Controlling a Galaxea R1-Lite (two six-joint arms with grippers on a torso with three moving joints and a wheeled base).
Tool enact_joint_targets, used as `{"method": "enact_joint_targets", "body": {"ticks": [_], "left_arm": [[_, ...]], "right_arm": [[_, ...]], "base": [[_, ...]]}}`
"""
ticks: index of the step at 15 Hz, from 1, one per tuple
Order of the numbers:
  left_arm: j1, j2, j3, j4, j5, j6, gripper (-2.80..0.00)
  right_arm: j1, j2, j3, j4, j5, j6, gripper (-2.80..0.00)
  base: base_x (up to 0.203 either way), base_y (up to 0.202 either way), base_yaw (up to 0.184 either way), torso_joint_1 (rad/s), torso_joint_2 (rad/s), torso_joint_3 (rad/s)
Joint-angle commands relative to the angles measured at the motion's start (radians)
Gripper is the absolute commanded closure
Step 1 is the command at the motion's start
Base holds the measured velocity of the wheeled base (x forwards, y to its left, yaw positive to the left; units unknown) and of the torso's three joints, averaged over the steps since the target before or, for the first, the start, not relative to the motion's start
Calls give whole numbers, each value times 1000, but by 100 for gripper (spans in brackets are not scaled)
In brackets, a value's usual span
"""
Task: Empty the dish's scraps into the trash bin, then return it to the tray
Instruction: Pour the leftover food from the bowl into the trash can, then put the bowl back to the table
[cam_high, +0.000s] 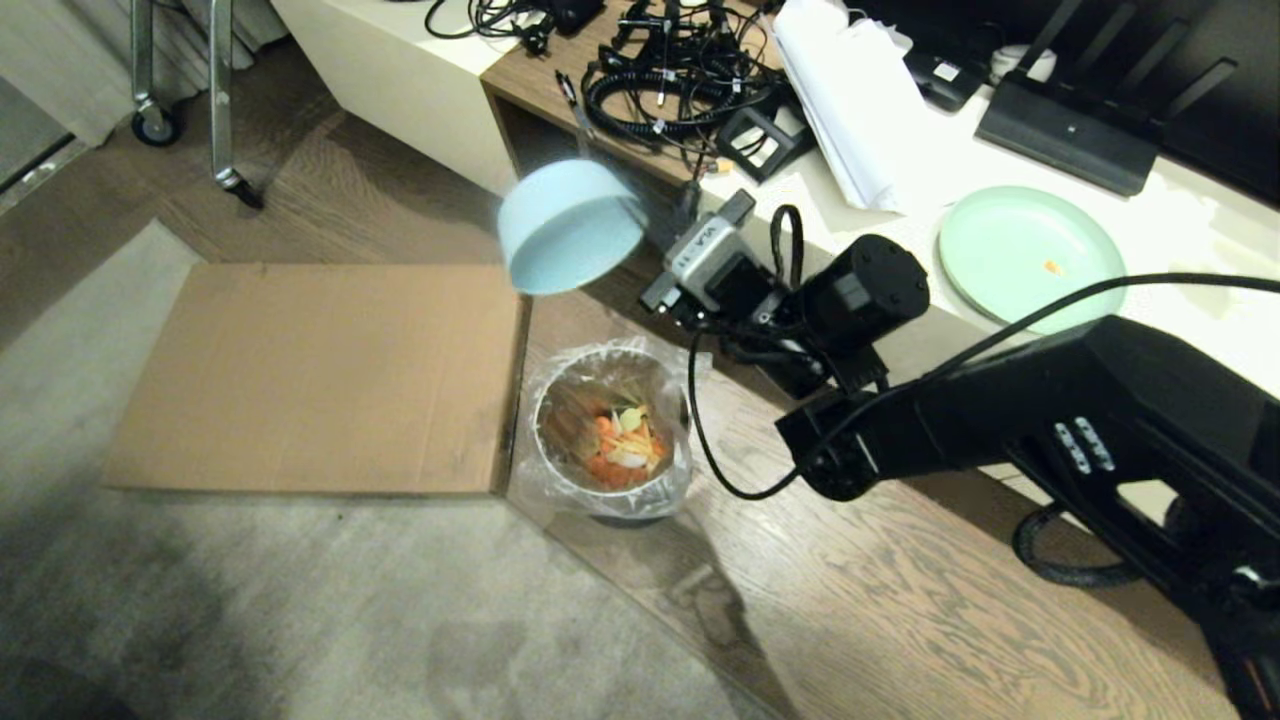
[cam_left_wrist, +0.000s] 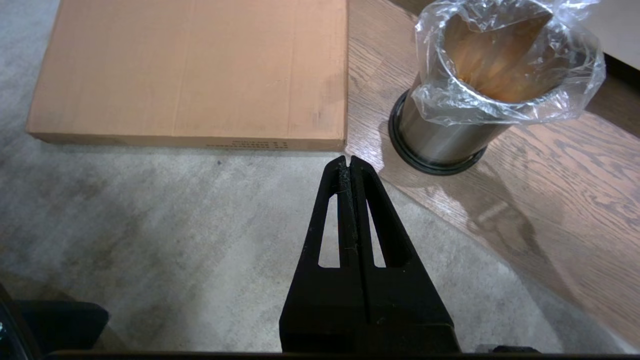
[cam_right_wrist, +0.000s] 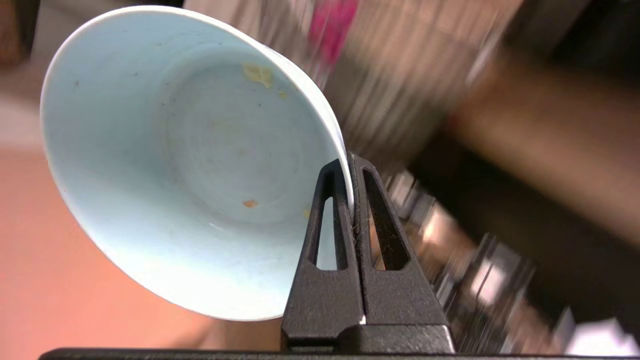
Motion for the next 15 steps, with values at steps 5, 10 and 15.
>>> {"method": "enact_joint_targets", "body": {"ticks": [5, 10, 15], "left_arm": [[0, 0, 0, 0, 0, -1, 0], [0, 0, 0, 0, 0, -1, 0], [0, 0, 0, 0, 0, -1, 0]], "right_arm": [[-25, -223, 422, 233, -301, 184, 0], [-75, -372, 518, 519, -522, 444, 0], [-81, -572, 648, 885, -585, 817, 0]], "base": [[0, 0, 0, 0, 0, 0], [0, 0, 0, 0, 0, 0], [0, 0, 0, 0, 0, 0]]}}
